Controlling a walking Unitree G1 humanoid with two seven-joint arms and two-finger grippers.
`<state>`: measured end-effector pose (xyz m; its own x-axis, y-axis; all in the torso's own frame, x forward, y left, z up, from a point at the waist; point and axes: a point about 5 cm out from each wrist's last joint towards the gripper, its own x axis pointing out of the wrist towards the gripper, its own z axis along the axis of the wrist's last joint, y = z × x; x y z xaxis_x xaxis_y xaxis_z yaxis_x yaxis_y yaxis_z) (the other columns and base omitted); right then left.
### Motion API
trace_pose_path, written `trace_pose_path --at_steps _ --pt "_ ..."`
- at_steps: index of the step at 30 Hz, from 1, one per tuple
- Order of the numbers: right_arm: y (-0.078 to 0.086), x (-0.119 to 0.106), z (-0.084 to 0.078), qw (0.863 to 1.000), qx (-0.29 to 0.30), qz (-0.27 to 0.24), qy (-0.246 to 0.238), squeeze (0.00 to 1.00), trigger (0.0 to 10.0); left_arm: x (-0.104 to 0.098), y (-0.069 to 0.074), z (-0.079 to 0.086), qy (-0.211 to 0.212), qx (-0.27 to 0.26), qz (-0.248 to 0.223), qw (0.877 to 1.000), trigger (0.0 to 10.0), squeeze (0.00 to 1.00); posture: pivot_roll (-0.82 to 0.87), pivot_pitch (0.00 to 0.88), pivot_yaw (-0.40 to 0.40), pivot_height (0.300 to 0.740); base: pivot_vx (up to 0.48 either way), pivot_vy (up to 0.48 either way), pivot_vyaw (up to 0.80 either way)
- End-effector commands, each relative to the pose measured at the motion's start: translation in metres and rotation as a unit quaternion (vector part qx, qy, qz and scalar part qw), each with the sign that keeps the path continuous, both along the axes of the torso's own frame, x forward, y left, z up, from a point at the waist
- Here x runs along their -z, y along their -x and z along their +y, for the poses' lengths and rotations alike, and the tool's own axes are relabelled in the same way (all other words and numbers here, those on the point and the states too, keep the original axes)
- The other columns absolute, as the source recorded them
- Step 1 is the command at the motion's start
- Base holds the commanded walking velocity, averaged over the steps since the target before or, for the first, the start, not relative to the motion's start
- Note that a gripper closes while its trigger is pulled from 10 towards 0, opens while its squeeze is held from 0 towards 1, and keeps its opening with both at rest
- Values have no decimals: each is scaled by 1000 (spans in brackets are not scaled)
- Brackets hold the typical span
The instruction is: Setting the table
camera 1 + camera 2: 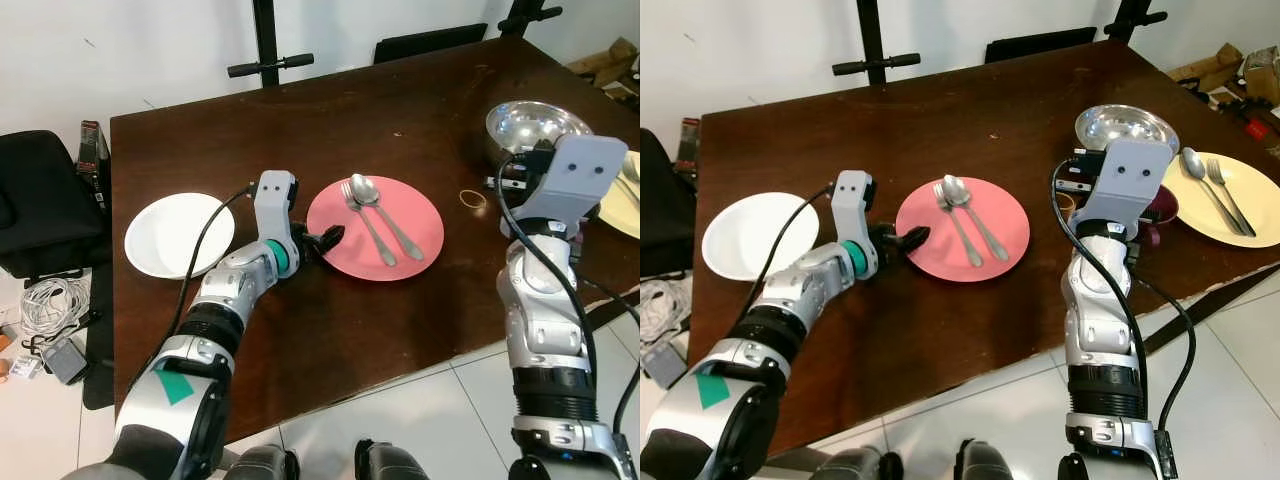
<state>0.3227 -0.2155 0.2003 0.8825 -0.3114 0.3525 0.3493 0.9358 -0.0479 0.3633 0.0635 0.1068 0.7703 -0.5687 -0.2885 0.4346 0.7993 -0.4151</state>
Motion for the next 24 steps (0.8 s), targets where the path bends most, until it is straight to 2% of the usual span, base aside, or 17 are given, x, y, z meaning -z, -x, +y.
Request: trace_pose_path --at_steps 1,5,7,10,11,12,13,20,21,22,23,24 --pt "1 1 2 1000 -2 2 -3 0 10000 5 2 -2 2 -2 16 1000 10000 1000 53 21 92 740 0 0 0" --pt "2 0 3 1000 -4 1 -4 0 10000 8 2 -8 27 -3 39 999 10000 1000 44 30 91 740 0 0 0" --pt "3 0 3 1000 -4 1 -5 0 10000 6 4 -16 54 18 48 997 10000 1000 42 31 92 740 0 0 0" --pt "3 1 4 1000 -4 1 -5 0 10000 5 4 -20 65 29 52 996 10000 992 41 31 93 740 0 0 0" --pt "3 0 4 1000 -4 1 -5 0 10000 4 5 -23 73 36 55 995 10000 98 39 31 95 740 0 0 0" --pt "3 0 4 1000 -4 1 -5 0 10000 4 5 -23 73 36 55 995 10000 98 39 31 95 740 0 0 0" --pt "3 0 4 1000 -4 -1 -6 0 10000 4 5 -27 80 40 60 994 10000 0 37 32 95 740 0 0 0" --pt "2 -2 5 1000 -5 -3 -7 0 10000 4 7 -35 91 42 74 992 10000 0 31 35 94 740 0 0 0" --pt "2 -2 5 1000 -6 -2 -6 0 10000 6 8 -37 92 43 75 992 3059 0 31 35 94 740 0 0 0" --pt "2 -2 5 1000 -6 -2 -6 0 10000 6 8 -37 92 43 75 992 3059 0 31 35 94 740 0 0 0" --pt "3 -1 4 1000 -5 -1 -6 0 10000 7 9 -36 94 44 77 992 0 0 28 38 95 740 0 0 0" --pt "3 -1 4 1000 -5 -1 -6 0 10000 7 9 -36 94 44 77 992 0 0 28 38 95 740 0 0 0"
